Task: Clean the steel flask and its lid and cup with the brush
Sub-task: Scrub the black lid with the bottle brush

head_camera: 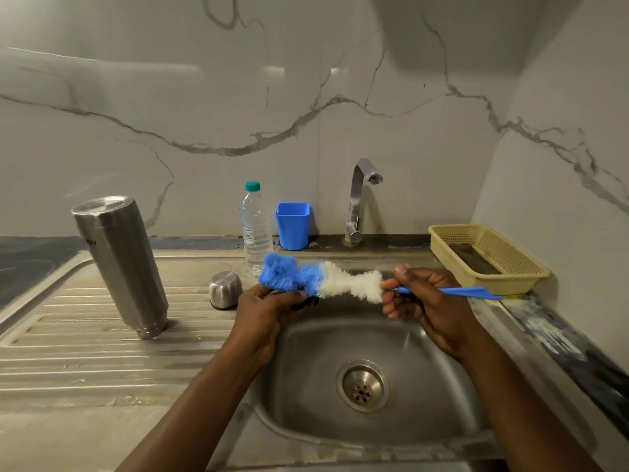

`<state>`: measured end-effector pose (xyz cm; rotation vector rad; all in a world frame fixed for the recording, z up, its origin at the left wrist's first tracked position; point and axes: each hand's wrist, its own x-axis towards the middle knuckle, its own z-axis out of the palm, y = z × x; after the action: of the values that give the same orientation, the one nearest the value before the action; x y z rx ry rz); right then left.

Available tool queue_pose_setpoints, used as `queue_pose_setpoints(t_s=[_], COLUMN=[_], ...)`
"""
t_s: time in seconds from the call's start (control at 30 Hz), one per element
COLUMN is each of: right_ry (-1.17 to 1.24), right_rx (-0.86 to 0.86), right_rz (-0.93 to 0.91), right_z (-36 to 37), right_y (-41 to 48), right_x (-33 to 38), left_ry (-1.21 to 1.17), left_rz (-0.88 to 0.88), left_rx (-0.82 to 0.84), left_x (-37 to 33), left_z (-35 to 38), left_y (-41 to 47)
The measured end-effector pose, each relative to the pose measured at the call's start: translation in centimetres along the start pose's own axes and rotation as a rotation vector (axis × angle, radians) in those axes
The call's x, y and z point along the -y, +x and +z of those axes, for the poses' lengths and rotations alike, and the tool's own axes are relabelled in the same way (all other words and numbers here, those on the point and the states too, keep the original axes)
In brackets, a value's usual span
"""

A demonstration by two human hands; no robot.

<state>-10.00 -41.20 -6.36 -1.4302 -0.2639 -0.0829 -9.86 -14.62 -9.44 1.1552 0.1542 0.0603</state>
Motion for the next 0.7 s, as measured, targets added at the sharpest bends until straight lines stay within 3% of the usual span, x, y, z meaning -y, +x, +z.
queue_pose_setpoints(t_s=[0.23, 0.43, 0.7], right_ry=[0.046, -0.030, -0.010], right_rx=[-0.093, -0.043, -0.048], right_rz=[-0.042, -0.035, -0.020], right_z=[-1.4, -0.1, -0.5], right_y=[0.0, 0.2, 0.1], right_x=[0.8, 0.1, 0.0], left_ry=[-0.055, 0.005, -0.107], left_rz=[-0.020, -0.039, -0.089], left_rx=[-0.034, -0.015, -0.010], left_x=[-0.6, -0.1, -0.4], left_z=[-0.4, -0.1, 0.0], left_y=[0.4, 0.0, 0.2])
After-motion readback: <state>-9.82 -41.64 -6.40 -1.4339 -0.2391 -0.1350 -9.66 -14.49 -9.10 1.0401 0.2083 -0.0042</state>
